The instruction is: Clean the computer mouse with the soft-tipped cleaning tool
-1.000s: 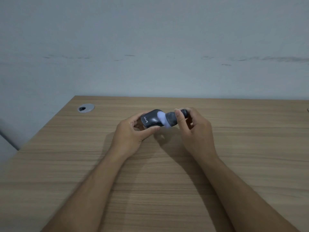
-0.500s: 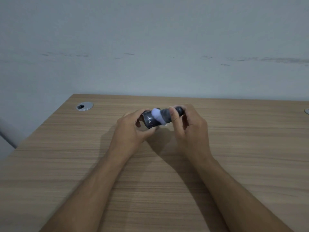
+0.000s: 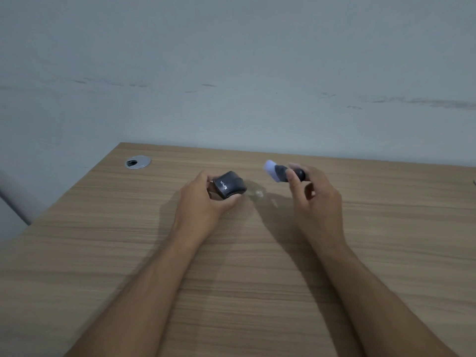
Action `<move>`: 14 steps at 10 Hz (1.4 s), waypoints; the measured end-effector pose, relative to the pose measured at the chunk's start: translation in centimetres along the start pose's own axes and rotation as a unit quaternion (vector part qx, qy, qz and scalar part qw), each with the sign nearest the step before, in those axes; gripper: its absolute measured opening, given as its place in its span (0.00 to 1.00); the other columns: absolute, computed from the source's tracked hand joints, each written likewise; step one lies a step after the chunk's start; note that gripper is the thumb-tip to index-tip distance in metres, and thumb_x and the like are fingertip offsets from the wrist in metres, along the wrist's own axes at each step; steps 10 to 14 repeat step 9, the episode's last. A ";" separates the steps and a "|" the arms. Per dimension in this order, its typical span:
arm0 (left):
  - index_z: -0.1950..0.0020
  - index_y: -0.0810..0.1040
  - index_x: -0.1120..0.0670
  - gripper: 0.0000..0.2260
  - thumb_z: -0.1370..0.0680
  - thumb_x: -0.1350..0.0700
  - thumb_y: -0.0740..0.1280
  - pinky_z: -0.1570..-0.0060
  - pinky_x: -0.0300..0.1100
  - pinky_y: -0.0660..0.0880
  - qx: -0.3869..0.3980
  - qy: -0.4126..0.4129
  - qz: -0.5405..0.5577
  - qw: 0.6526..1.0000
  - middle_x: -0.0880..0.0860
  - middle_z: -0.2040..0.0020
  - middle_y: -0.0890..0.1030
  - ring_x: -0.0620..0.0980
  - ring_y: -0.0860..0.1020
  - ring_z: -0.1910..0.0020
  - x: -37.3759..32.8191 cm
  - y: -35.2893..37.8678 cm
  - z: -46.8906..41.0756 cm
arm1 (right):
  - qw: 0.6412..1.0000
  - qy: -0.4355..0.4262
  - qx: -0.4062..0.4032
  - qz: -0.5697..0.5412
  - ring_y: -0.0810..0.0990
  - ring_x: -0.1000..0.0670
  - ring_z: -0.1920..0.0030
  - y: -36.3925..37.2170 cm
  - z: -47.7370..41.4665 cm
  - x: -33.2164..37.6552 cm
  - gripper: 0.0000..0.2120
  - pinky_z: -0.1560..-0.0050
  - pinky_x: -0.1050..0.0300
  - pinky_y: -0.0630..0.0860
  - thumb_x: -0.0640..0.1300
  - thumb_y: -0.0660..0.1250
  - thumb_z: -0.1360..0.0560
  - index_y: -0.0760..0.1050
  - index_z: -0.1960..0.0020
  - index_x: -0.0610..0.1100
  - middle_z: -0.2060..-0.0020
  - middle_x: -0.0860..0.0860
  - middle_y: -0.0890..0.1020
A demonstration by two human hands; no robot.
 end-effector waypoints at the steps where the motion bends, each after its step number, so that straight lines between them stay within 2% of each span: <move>1: 0.44 0.78 0.49 0.24 0.31 0.43 0.85 0.61 0.39 0.75 -0.007 -0.068 -0.011 0.998 0.43 0.51 0.86 0.40 0.83 0.56 1.8 0.3 -0.3 | 0.997 -0.016 0.045 0.060 0.76 0.61 0.61 1.6 0.3 -1.0 0.15 0.53 0.71 0.71 0.47 0.75 0.18 0.85 0.31 0.50 0.50 0.52 0.85; 2: 0.45 0.77 0.51 0.25 0.32 0.41 0.84 0.63 0.39 0.71 -0.027 -0.079 -0.019 0.996 0.44 0.52 0.84 0.46 0.81 0.52 2.0 0.5 -0.5 | 0.986 -0.032 0.089 0.138 0.82 0.48 0.52 3.5 0.5 -1.4 0.18 0.51 0.58 0.71 0.51 0.73 0.19 0.84 0.29 0.54 0.52 0.51 0.82; 3: 0.47 0.76 0.50 0.24 0.31 0.36 0.80 0.48 0.47 0.72 -0.028 -0.063 -0.083 0.994 0.45 0.49 0.82 0.52 0.74 0.42 1.9 1.0 -0.4 | 0.964 -0.046 0.150 0.215 0.80 0.47 0.45 5.1 1.0 -1.7 0.19 0.50 0.52 0.77 0.56 0.69 0.17 0.81 0.27 0.59 0.50 0.53 0.79; 4: 0.46 0.77 0.47 0.27 0.31 0.28 0.74 0.39 0.51 0.68 -0.028 -0.054 -0.209 0.976 0.48 0.43 0.78 0.54 0.72 0.37 1.3 1.1 -0.3 | 0.953 -0.040 0.171 0.248 0.79 0.45 0.43 5.5 1.4 -2.1 0.19 0.48 0.47 0.82 0.57 0.69 0.17 0.81 0.27 0.59 0.47 0.52 0.79; 5: 0.44 0.78 0.47 0.34 0.33 0.19 0.67 0.38 0.54 0.68 -0.015 -0.058 -0.271 0.961 0.50 0.40 0.75 0.56 0.72 0.35 1.1 1.5 0.1 | 0.951 -0.013 0.189 0.245 0.80 0.44 0.40 5.6 1.6 -2.6 0.20 0.43 0.47 0.81 0.56 0.70 0.17 0.80 0.25 0.60 0.43 0.49 0.79; 6: 0.43 0.77 0.49 0.44 0.38 0.12 0.60 0.34 0.53 0.69 -0.007 -0.074 -0.244 0.967 0.48 0.42 0.74 0.53 0.72 0.37 0.9 1.4 0.4 | 0.956 -0.001 0.195 0.219 0.79 0.41 0.37 5.4 2.0 -2.3 0.24 0.37 0.47 0.79 0.55 0.72 0.19 0.78 0.23 0.57 0.40 0.46 0.78; 7: 0.29 0.79 0.52 0.43 0.24 0.22 0.46 0.31 0.52 0.68 0.012 -0.049 -0.160 0.986 0.54 0.39 0.80 0.57 0.74 0.34 1.1 1.0 0.3 | 0.959 -0.015 0.197 0.204 0.76 0.40 0.33 4.7 2.7 -1.4 0.34 0.31 0.45 0.77 0.54 0.75 0.20 0.71 0.17 0.52 0.37 0.42 0.80; 8: 0.23 0.75 0.54 0.27 0.10 0.46 0.44 0.29 0.52 0.66 0.049 0.001 -0.175 0.983 0.59 0.35 0.82 0.61 0.75 0.31 -0.3 -0.4 1.7 | 0.976 0.038 0.162 0.139 0.77 0.42 0.34 2.1 3.8 -0.9 0.39 0.32 0.55 0.73 0.50 0.75 0.20 0.64 0.13 0.47 0.34 0.41 0.76; 9: 0.26 0.76 0.55 0.21 0.09 0.50 0.49 0.23 0.53 0.67 0.054 0.001 -0.204 0.978 0.58 0.28 0.80 0.59 0.75 0.25 0.5 -2.3 3.5 | 0.978 0.169 0.101 0.062 0.80 0.46 0.34 -1.0 6.0 -1.8 0.35 0.35 0.59 0.71 0.53 0.73 0.18 0.66 0.15 0.46 0.31 0.46 0.79; 14: 0.26 0.76 0.55 0.21 0.09 0.50 0.49 0.23 0.53 0.67 0.054 0.001 -0.204 0.978 0.58 0.28 0.80 0.59 0.75 0.25 0.5 -2.3 3.5 | 0.978 0.169 0.101 0.062 0.80 0.46 0.34 -1.0 6.0 -1.8 0.35 0.35 0.59 0.71 0.53 0.73 0.18 0.66 0.15 0.46 0.31 0.46 0.79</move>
Point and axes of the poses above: each hand's wrist, its own z-axis away from the middle knuckle, its own y-axis out of the palm, x = y × z, the point moved 9 cm from there along -z, towards the middle knuckle
